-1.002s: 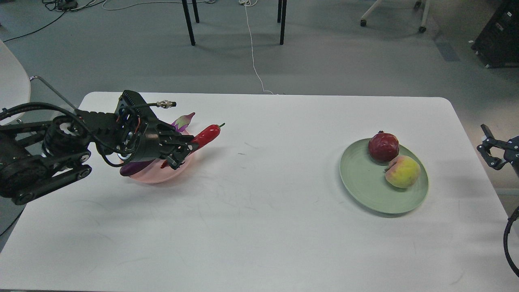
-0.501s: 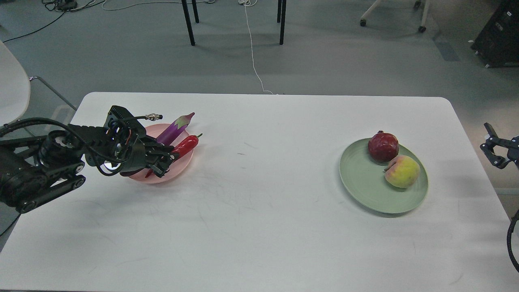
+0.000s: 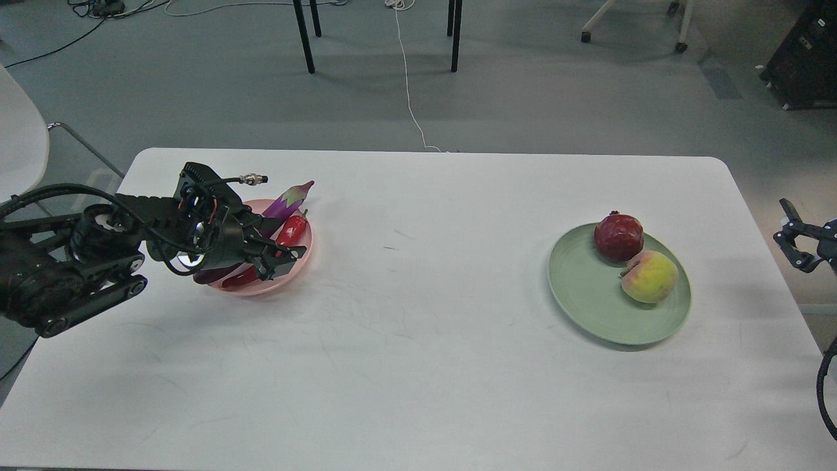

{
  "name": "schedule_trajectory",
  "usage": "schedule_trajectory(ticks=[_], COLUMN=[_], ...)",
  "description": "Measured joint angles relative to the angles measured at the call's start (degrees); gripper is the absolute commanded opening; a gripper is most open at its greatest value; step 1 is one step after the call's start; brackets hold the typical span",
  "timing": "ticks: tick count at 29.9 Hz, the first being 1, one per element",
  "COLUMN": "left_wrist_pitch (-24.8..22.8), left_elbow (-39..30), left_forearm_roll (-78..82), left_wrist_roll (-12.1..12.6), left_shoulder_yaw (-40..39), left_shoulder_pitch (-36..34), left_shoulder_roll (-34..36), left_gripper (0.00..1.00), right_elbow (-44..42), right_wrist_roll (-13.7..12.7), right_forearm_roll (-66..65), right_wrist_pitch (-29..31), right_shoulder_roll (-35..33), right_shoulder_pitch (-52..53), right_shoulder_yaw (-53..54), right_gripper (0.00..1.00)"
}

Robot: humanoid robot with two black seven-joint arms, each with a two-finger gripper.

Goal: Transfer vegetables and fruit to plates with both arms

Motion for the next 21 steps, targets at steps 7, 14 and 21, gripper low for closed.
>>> schedule_trajectory(ticks=[7,14,21], left_wrist_pitch=[-0.33,-0.65,-10.52], left_elbow=[0.32,1.37,12.89], left_forearm_roll=[-39.85,-78.25,-94.25], left_wrist_roll=[-0.26,-1.47,-1.44], left_shoulder_yaw=[-13.86,-15.89,-25.3], left_shoulder_pitch=[0.64,0.69,3.54], left_shoulder_roll=[-1.64,-6.33,-14.06], left_gripper=[0.98,0.99,0.99], right_elbow=[-0.5,-1.77,-3.03], right_wrist_roll=[0.0,0.0,0.0], right_forearm_roll=[-0.3,-0.12,-0.06], right_wrist_pitch=[0.0,0.0,0.0], right_shoulder_roll=[-0.02,0.69,2.97], right_shoulder_pitch=[2.07,6.36,13.41], right_shoulder_yaw=[-0.05,0.23,0.47], right_gripper=[0.99,0.99,0.98])
